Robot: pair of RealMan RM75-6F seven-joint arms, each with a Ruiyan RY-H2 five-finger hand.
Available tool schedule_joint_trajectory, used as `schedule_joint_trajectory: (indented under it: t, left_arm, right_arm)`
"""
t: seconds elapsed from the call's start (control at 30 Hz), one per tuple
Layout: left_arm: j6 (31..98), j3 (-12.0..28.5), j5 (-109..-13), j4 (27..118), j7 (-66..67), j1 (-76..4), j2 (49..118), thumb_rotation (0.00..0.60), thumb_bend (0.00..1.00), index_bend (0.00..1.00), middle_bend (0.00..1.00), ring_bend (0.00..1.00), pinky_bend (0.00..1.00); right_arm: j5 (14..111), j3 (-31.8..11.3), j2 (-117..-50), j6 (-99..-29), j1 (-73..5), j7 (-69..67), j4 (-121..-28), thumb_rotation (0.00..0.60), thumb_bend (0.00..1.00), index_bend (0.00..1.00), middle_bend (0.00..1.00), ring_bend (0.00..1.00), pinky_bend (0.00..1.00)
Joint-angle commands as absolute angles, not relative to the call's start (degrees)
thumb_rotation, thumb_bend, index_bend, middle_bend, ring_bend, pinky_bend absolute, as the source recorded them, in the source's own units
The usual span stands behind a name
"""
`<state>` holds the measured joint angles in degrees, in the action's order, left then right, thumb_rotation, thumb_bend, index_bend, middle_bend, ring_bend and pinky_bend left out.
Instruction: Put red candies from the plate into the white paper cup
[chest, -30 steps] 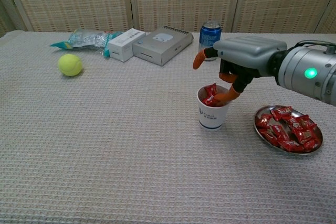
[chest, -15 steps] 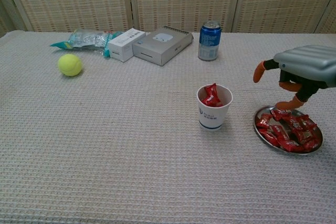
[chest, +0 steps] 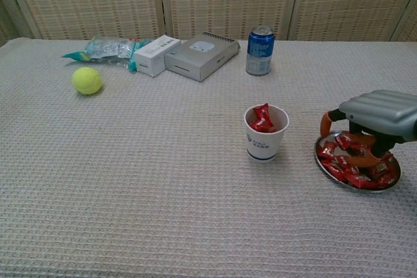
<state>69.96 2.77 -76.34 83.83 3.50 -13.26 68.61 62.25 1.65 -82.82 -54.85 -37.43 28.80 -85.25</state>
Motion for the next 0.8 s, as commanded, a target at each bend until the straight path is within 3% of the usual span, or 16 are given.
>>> schedule_joint_trajectory:
  t: [0.03, 0.27, 0.8]
  left_arm:
    - [70.0, 2.8, -76.3, 83.8, 3.5, -13.3, 68.6, 0.600, 0.45, 0.00, 0.00, 0.00, 0.26]
    - [69.9, 2.8, -76.3, 83.8, 3.5, -13.3, 68.6, 0.600, 0.45, 0.00, 0.00, 0.00, 0.26]
    - [70.0, 2.7, -76.4, 83.8, 3.1, -13.2, 68.4, 0.600, 0.45, 0.00, 0.00, 0.00, 0.26]
  right_arm:
    - [62.2, 1.5, -83.1, -54.6, -37.4, 29.1, -85.0, 0.600, 0.20, 0.35, 0.93, 0.90, 1.00]
    - [62.0, 1.2, -83.9, -53.6, -37.4, 29.3, -84.5, 0.600, 0.20, 0.37, 0.93, 0.90, 1.00]
    - [60.1, 0.6, -85.5, -52.7, -37.6, 32.9, -83.5, 0.600, 0.20, 0.51, 0.92, 0.90, 1.00]
